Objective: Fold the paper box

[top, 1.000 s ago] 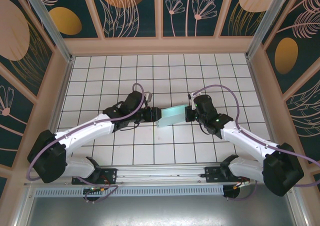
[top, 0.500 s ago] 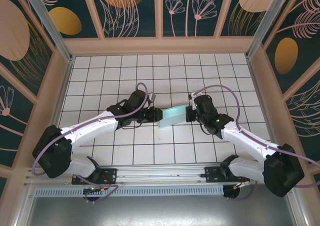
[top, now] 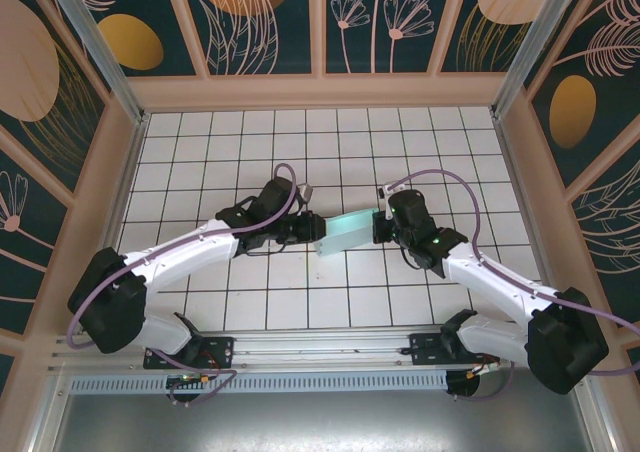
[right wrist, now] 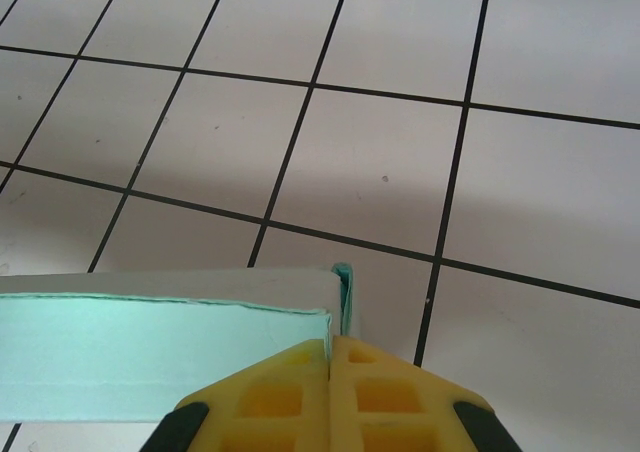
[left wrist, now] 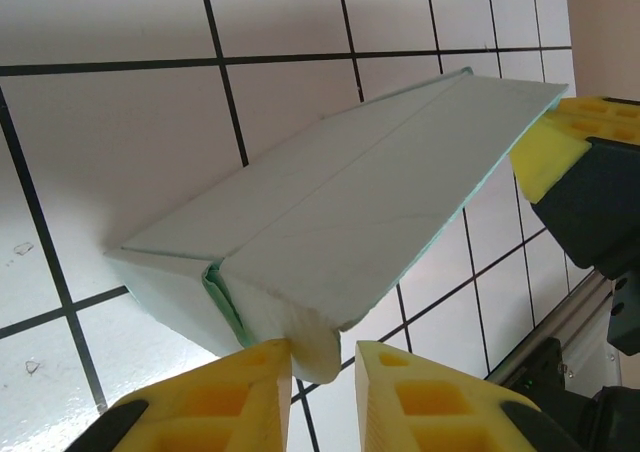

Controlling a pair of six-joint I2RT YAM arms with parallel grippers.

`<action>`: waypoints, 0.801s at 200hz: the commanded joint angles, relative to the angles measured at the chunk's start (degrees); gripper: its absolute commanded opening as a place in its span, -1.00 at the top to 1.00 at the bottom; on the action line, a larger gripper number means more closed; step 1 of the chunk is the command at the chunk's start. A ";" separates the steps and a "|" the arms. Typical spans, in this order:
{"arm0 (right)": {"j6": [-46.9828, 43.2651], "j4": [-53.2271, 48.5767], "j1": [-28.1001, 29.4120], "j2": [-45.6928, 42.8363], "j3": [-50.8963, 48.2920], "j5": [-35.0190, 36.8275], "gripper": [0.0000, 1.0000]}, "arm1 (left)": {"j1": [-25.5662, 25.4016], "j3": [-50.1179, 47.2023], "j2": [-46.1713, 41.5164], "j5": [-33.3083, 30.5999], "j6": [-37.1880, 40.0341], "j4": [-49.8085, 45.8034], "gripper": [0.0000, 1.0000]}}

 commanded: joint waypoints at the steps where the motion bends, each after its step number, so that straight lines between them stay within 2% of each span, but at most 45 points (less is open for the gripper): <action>1: 1.02 1.08 0.68 -1.26 -0.20 -2.37 1.00 | -0.27 2.01 2.20 2.84 -0.24 3.17 0.57; 30: 1.16 0.89 0.68 -1.43 -0.31 -2.42 1.00 | -0.33 2.05 3.34 3.32 0.18 3.04 0.59; 71: 1.02 0.74 0.67 -1.65 -0.90 -1.69 1.00 | -0.29 1.80 2.73 0.84 1.89 -0.06 0.61; 116: 1.27 2.80 1.07 -2.41 -4.77 -0.86 1.00 | -0.26 -0.62 2.03 -0.14 1.87 -0.14 0.61; 160: 2.91 4.09 2.08 -2.81 -6.55 0.01 1.00 | -0.22 -0.54 1.09 -1.42 2.53 0.64 0.52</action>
